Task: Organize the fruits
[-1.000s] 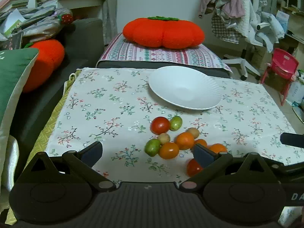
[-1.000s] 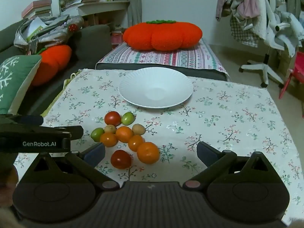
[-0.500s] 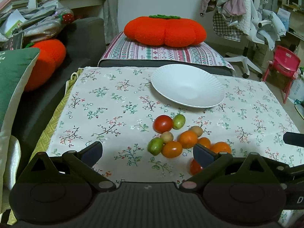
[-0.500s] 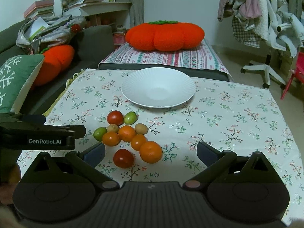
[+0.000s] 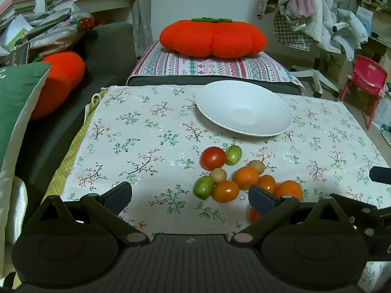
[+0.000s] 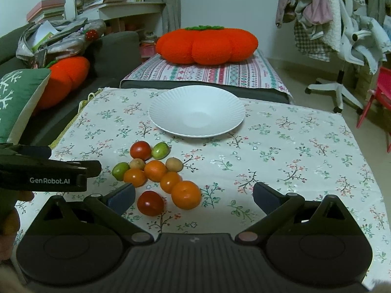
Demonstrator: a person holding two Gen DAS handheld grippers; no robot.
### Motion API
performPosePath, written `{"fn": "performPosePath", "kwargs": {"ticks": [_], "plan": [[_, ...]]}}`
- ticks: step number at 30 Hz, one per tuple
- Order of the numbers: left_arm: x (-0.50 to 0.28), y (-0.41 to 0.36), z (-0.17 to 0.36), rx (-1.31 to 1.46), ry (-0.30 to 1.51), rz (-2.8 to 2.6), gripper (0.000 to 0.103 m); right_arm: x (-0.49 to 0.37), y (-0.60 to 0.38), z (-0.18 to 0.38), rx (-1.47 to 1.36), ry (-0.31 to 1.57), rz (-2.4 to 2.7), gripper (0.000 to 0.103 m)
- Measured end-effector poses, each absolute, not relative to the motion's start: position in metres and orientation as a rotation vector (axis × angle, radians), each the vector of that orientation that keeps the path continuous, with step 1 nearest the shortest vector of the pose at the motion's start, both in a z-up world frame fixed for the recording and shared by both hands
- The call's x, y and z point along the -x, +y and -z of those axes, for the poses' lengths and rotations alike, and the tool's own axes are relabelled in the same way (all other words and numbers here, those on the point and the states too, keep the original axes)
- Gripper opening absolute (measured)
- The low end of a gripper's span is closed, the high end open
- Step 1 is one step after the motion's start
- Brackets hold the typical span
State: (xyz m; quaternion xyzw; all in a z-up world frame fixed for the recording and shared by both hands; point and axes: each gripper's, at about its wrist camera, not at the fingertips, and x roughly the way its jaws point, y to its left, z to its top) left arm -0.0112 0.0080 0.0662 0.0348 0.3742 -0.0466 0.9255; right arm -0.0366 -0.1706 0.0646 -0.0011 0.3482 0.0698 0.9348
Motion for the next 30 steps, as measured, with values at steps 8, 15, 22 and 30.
{"fn": "performPosePath", "kwargs": {"ticks": [8,15,22,30], "plan": [[0.01,0.01,-0.066,-0.071,0.769,0.107,0.087,0.036,-0.175,-0.065,-0.009,0.722,-0.148,0.103],[0.005,0.027,-0.069,-0.037,0.767,0.122,0.087,0.036,-0.176,-0.062,0.014,0.736,-0.151,0.103],[-0.002,0.042,-0.068,-0.03,0.763,0.117,0.087,0.032,-0.181,-0.056,0.019,0.757,-0.167,0.103],[-0.011,0.047,-0.05,-0.056,0.806,0.134,0.086,0.017,-0.196,-0.044,-0.067,0.812,-0.142,0.101]]}}
